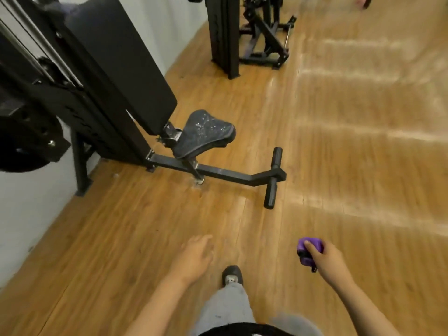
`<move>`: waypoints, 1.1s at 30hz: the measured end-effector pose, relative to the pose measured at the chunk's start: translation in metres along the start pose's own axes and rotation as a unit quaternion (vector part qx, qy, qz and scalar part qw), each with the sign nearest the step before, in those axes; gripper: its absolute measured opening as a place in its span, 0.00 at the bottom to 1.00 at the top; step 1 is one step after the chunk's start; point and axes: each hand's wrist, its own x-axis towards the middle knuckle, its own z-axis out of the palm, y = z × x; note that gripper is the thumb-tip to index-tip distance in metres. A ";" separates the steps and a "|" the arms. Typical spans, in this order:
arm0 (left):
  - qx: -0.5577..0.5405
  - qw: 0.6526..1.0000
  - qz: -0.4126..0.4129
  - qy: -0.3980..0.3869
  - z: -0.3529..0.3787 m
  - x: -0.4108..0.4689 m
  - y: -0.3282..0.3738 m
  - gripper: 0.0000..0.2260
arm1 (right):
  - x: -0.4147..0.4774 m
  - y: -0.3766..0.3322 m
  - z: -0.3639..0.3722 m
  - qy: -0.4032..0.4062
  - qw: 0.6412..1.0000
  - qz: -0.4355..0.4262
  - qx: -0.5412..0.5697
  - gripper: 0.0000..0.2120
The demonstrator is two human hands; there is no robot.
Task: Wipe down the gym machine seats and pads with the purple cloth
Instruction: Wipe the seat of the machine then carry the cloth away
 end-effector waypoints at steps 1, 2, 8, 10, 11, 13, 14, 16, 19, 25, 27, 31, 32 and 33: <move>0.006 1.000 0.008 0.014 -0.027 0.026 0.001 0.21 | 0.019 -0.025 -0.004 0.014 1.000 -0.008 0.007 0.11; 0.011 0.999 0.013 0.033 -0.054 0.052 0.004 0.21 | 0.037 -0.051 -0.009 0.026 0.999 -0.020 0.010 0.11; 0.009 0.993 0.008 0.120 -0.160 0.176 0.026 0.19 | 0.142 -0.166 -0.012 0.025 0.994 -0.087 0.053 0.07; -0.024 0.990 -0.016 0.138 -0.164 0.205 0.027 0.17 | 0.179 -0.189 -0.004 -0.007 0.993 -0.098 0.061 0.06; -0.043 0.989 -0.031 0.138 -0.160 0.217 0.026 0.16 | 0.198 -0.196 0.001 -0.026 0.993 -0.099 0.059 0.07; -0.080 0.987 -0.060 0.128 -0.145 0.241 0.025 0.16 | 0.237 -0.213 0.007 -0.059 0.992 -0.103 0.037 0.09; -0.101 0.985 -0.078 0.118 -0.136 0.251 0.026 0.15 | 0.259 -0.221 0.008 -0.077 0.991 -0.102 0.026 0.10; -0.144 0.976 -0.130 0.100 -0.117 0.273 0.028 0.15 | 0.306 -0.243 0.008 -0.131 0.986 -0.101 0.009 0.10; -0.213 0.947 -0.213 0.112 -0.101 0.298 0.043 0.14 | 0.373 -0.285 0.003 -0.171 0.980 -0.098 -0.028 0.11; -0.270 0.905 -0.281 0.171 -0.113 0.387 0.067 0.14 | 0.491 -0.375 0.036 -0.211 0.958 -0.161 -0.108 0.05; -0.281 0.904 -0.270 0.174 -0.123 0.421 0.069 0.14 | 0.515 -0.394 0.056 -0.228 0.952 -0.168 -0.116 0.04; -0.276 0.910 -0.263 0.161 -0.134 0.474 0.060 0.14 | 0.541 -0.398 0.087 -0.264 0.942 -0.159 -0.133 0.03; -0.275 0.909 -0.267 0.166 -0.135 0.482 0.057 0.13 | 0.545 -0.395 0.092 -0.270 0.940 -0.155 -0.136 0.03; -0.273 0.906 -0.274 0.174 -0.135 0.491 0.053 0.13 | 0.549 -0.392 0.097 -0.276 0.938 -0.156 -0.136 0.03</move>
